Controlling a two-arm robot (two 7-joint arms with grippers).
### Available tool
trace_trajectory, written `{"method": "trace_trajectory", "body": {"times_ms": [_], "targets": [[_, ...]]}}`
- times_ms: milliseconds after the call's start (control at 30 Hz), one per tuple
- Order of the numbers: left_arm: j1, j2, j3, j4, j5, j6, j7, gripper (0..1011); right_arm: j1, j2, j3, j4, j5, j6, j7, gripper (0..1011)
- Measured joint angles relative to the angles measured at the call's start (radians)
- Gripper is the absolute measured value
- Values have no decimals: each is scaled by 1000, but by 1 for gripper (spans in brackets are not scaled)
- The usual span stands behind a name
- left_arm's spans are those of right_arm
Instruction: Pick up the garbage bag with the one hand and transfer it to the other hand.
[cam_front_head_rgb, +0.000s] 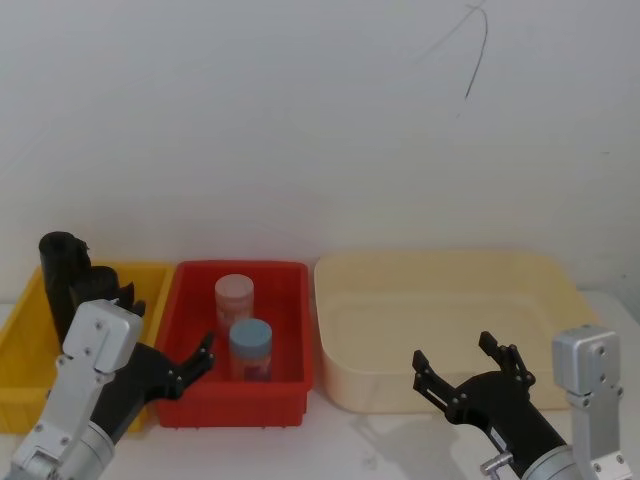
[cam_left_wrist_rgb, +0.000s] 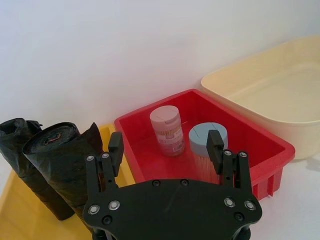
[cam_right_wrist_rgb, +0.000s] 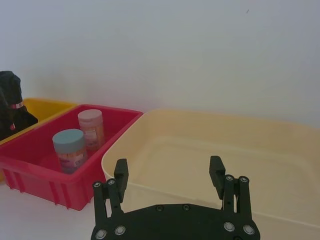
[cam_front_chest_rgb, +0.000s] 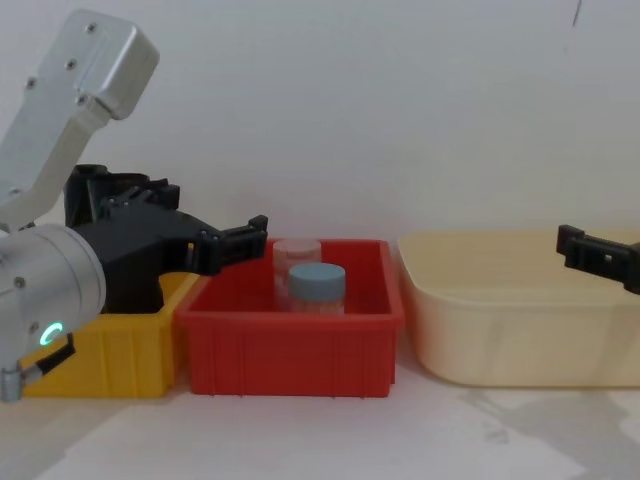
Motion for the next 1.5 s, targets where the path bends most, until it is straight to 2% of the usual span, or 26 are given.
{"method": "trace_trajectory", "body": {"times_ms": [1500], "targets": [[0,0,0,0,0,0,0,1001,0,0,0,0,0,0,0,1000]]}}
